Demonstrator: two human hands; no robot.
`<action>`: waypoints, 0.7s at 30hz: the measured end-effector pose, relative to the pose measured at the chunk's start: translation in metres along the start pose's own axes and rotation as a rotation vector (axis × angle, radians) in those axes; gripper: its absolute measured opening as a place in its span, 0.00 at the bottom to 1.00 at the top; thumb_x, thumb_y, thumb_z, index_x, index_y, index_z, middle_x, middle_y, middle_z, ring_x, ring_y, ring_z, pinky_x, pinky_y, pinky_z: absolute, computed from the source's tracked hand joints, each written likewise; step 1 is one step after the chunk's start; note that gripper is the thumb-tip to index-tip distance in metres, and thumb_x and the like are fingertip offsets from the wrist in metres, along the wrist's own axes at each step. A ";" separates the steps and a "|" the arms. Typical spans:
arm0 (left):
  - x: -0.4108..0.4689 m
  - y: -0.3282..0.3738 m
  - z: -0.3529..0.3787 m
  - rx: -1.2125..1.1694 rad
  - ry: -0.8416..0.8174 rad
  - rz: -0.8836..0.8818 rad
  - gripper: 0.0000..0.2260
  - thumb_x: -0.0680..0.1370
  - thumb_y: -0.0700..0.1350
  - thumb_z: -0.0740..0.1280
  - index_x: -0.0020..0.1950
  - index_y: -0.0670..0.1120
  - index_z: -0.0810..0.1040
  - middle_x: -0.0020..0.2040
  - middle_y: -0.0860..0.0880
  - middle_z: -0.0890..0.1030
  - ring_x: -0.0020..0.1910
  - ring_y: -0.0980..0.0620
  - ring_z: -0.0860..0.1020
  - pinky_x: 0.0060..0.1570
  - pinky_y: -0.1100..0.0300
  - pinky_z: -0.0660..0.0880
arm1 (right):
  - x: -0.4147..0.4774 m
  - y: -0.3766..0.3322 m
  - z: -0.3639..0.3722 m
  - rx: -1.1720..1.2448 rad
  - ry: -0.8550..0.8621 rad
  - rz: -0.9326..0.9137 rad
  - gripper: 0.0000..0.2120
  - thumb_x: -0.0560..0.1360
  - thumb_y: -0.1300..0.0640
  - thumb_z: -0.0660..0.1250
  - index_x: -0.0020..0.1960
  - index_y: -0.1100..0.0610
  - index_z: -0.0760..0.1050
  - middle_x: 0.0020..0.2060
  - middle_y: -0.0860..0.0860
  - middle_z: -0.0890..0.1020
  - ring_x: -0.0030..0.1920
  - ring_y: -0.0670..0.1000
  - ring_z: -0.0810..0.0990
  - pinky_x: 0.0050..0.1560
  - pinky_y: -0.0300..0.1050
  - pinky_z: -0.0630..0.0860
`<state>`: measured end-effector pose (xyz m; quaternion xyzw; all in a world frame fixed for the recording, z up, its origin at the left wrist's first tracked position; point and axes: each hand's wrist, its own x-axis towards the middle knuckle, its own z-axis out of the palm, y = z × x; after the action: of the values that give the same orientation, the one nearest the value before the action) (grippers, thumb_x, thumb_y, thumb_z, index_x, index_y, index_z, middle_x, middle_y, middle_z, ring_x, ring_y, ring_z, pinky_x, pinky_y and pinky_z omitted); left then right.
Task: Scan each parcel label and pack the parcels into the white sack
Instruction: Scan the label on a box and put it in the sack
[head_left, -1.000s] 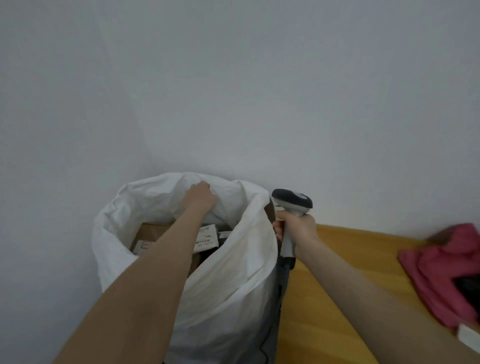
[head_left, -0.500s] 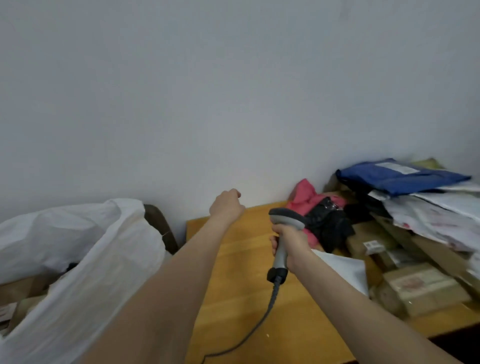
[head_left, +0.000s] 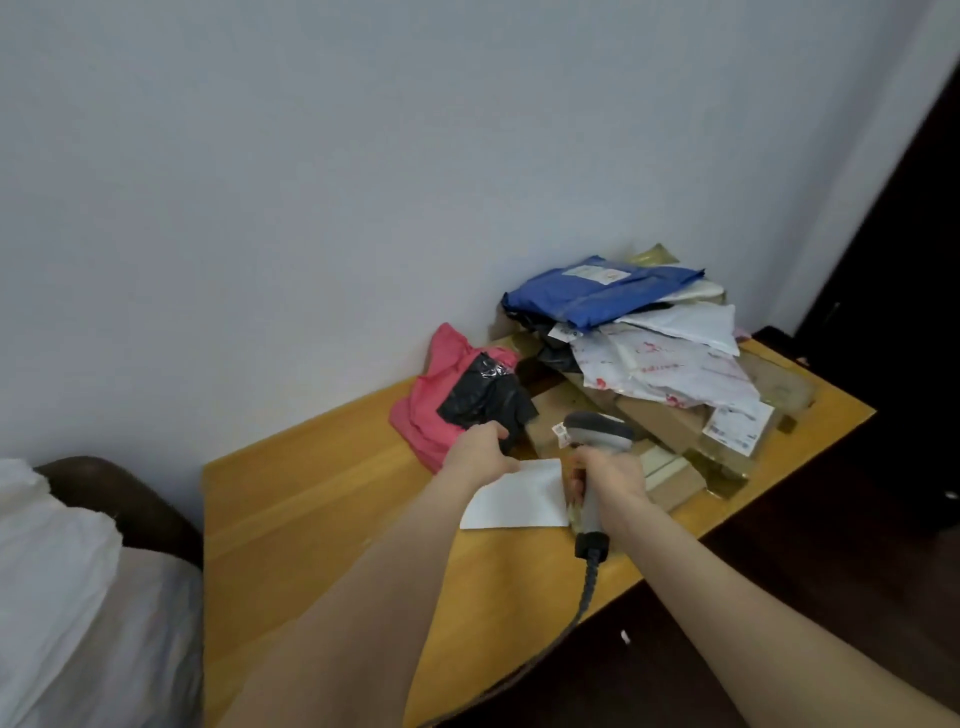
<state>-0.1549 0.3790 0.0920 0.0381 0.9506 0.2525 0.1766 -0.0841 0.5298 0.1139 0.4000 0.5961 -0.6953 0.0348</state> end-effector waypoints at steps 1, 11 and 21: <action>0.008 0.006 0.009 0.009 -0.043 0.024 0.29 0.72 0.48 0.73 0.70 0.44 0.69 0.67 0.46 0.74 0.64 0.47 0.73 0.61 0.52 0.73 | 0.007 0.000 -0.007 -0.004 0.024 0.004 0.08 0.73 0.62 0.69 0.37 0.60 0.74 0.26 0.55 0.76 0.25 0.50 0.73 0.28 0.42 0.72; 0.036 0.064 0.120 0.289 -0.245 0.190 0.51 0.65 0.62 0.75 0.78 0.49 0.49 0.74 0.44 0.57 0.73 0.42 0.57 0.70 0.45 0.61 | 0.060 0.002 -0.083 -0.034 0.207 0.026 0.05 0.72 0.60 0.71 0.39 0.62 0.78 0.28 0.55 0.81 0.29 0.52 0.79 0.34 0.46 0.76; 0.035 0.065 0.131 0.373 -0.210 0.064 0.49 0.67 0.58 0.73 0.78 0.48 0.47 0.72 0.43 0.58 0.69 0.41 0.61 0.62 0.51 0.69 | 0.090 -0.002 -0.116 -0.041 0.060 0.029 0.08 0.72 0.63 0.71 0.36 0.61 0.76 0.27 0.53 0.80 0.30 0.51 0.78 0.40 0.48 0.77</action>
<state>-0.1423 0.5023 0.0069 0.1264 0.9556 0.0723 0.2563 -0.0863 0.6683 0.0650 0.4283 0.6052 -0.6701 0.0352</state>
